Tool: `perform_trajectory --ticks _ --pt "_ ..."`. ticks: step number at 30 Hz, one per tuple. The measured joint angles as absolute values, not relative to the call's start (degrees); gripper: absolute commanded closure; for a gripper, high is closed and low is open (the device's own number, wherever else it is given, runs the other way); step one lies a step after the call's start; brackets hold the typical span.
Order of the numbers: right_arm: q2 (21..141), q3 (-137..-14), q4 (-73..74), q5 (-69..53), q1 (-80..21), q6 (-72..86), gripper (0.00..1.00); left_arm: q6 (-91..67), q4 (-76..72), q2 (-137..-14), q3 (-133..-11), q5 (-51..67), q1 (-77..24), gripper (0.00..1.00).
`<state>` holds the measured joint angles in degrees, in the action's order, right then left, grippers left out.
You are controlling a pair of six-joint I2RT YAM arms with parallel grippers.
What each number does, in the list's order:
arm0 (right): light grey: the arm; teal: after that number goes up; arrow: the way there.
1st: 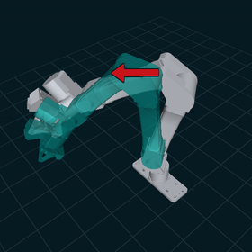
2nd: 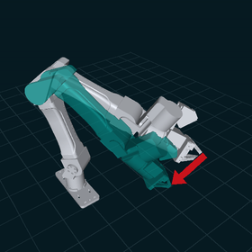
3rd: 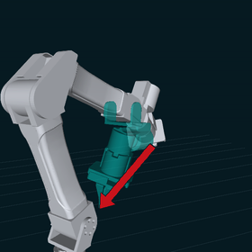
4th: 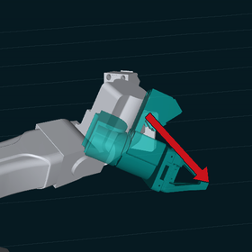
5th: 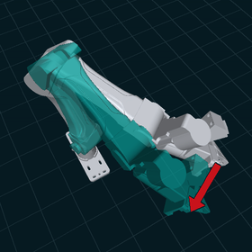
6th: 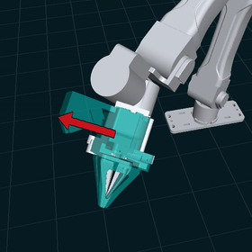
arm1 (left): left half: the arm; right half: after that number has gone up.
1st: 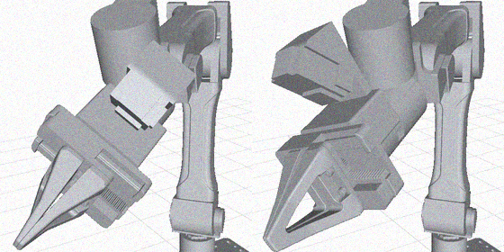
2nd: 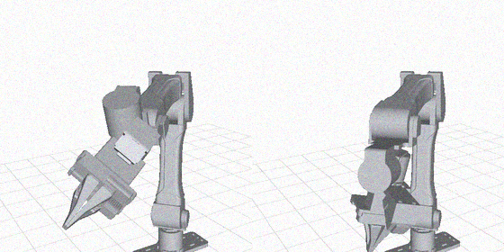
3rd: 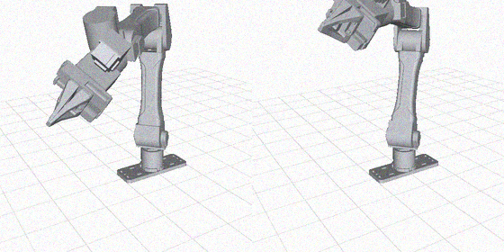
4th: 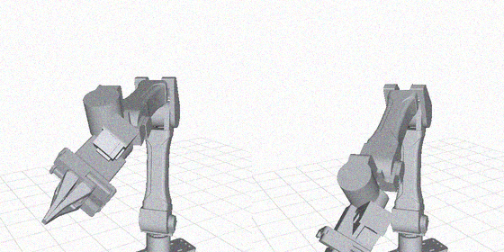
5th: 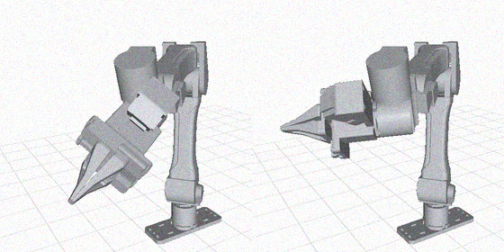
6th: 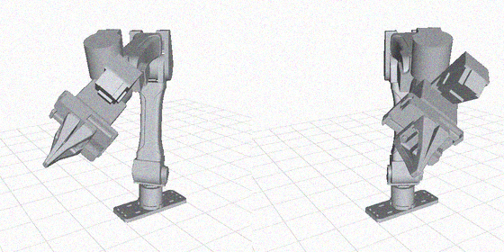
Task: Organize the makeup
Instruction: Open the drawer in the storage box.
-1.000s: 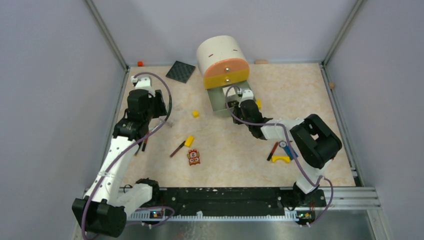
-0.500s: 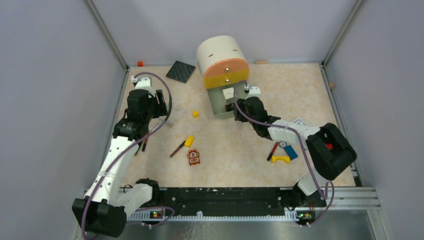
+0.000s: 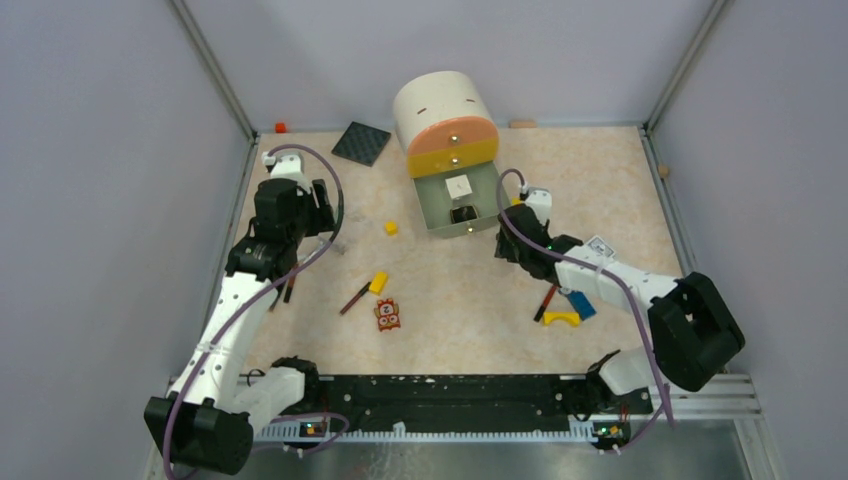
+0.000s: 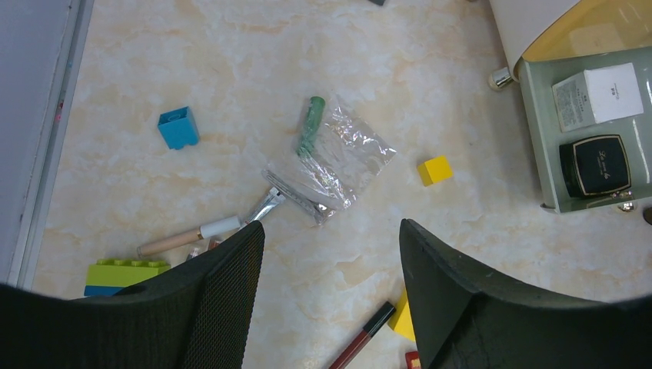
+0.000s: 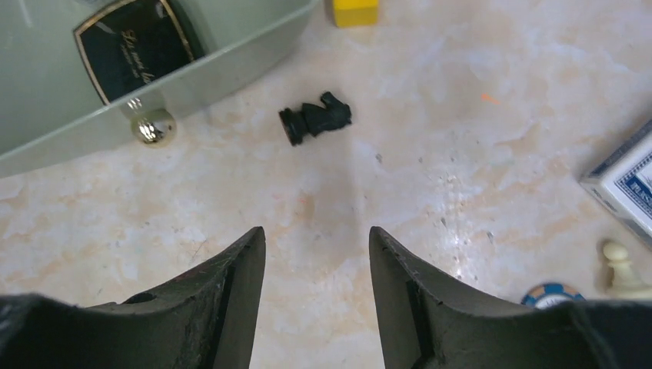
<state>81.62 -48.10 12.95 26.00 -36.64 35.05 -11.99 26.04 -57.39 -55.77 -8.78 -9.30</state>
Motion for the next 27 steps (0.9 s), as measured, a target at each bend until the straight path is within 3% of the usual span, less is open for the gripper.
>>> perform_trajectory --ticks 10,23,27 --pt "78.8 -45.5 8.4 21.7 -36.6 33.1 0.48 -12.0 26.0 -57.4 -55.8 -8.6 -9.3 0.29" --pt "97.5 -54.7 -4.1 8.4 -34.0 22.8 0.49 -12.0 26.0 -57.4 -55.8 -8.6 -9.3 0.29" --pt "101.4 -57.5 -5.3 7.3 -33.8 21.5 0.57 -12.0 26.0 -57.4 -55.8 -8.6 -9.3 0.29"
